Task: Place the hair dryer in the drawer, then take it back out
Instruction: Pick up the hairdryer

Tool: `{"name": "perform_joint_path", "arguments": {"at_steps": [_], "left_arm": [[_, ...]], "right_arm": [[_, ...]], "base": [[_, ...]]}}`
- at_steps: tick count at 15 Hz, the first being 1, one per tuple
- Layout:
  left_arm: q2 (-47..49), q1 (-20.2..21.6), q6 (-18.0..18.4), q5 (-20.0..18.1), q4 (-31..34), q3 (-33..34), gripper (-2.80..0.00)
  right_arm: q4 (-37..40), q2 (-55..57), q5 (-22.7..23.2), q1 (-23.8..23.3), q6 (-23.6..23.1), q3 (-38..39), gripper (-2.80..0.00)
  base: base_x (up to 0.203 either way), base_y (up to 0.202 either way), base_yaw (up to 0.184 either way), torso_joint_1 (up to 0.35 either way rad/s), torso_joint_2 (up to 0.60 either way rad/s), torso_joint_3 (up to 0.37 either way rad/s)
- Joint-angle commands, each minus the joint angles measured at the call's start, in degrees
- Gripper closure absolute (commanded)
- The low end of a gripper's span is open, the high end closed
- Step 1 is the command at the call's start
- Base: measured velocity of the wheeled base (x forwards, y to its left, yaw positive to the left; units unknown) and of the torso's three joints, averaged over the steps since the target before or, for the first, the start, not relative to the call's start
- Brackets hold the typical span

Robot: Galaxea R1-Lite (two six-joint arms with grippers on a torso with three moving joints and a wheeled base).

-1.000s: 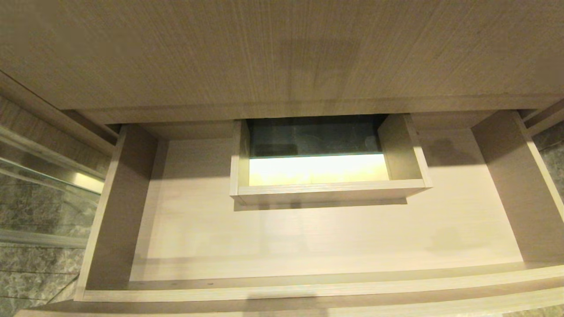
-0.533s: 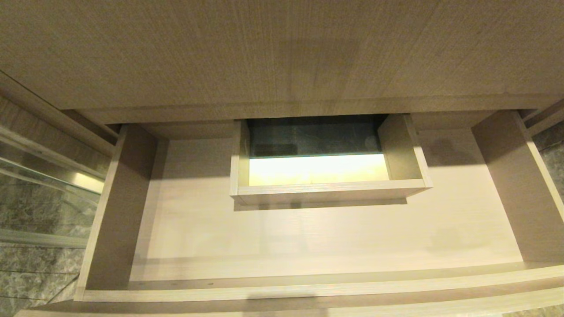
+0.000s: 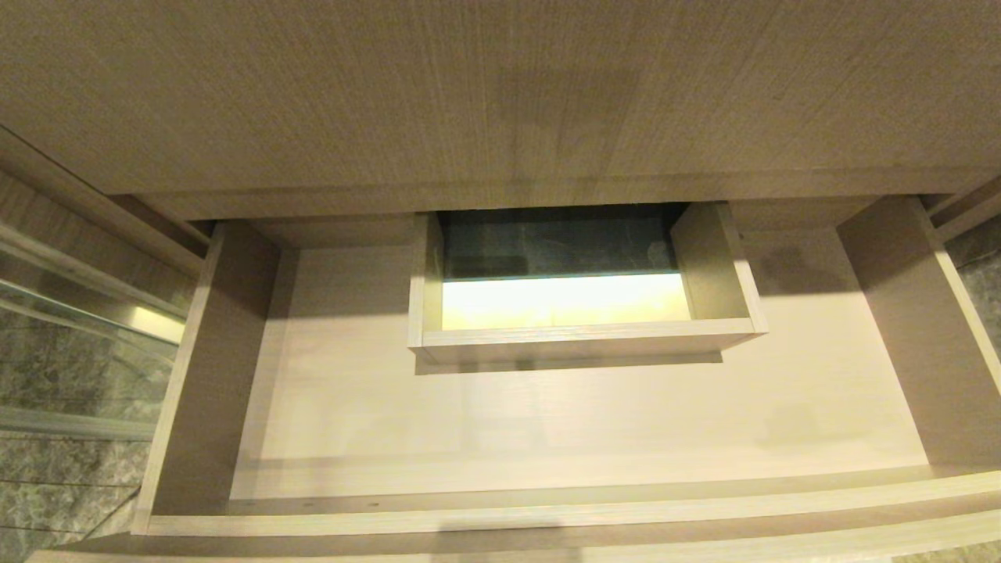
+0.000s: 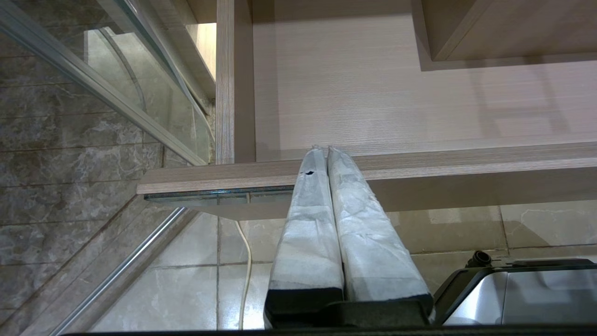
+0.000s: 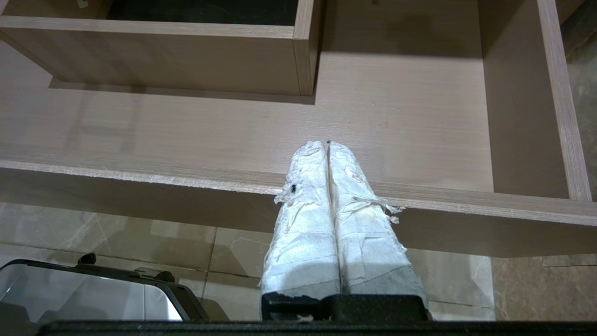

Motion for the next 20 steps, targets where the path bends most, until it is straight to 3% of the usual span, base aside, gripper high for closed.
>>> {"name": "perform_joint_path", "arguments": {"at_steps": [1, 14, 20], "left_arm": [[0.00, 0.01, -0.03, 0.00, 0.00, 0.09, 0.00], [0.00, 0.01, -0.20, 0.00, -0.09, 0.09, 0.00], [0.00, 0.01, -0.20, 0.00, -0.09, 0.09, 0.00]], "right_arm": [[-0.07, -2.22, 0.02, 0.02, -0.04, 2.29, 0.00], [0.10, -2.22, 0.20, 0.02, -0.39, 2.29, 0.00], [0.10, -2.22, 0.11, 0.02, -0.30, 2.29, 0.00]], "base": [[0.000, 0.000, 0.000, 0.000, 0.00, 0.000], [0.000, 0.000, 0.000, 0.000, 0.00, 0.000], [0.000, 0.002, 0.082, 0.080, -0.32, -0.271]]}}
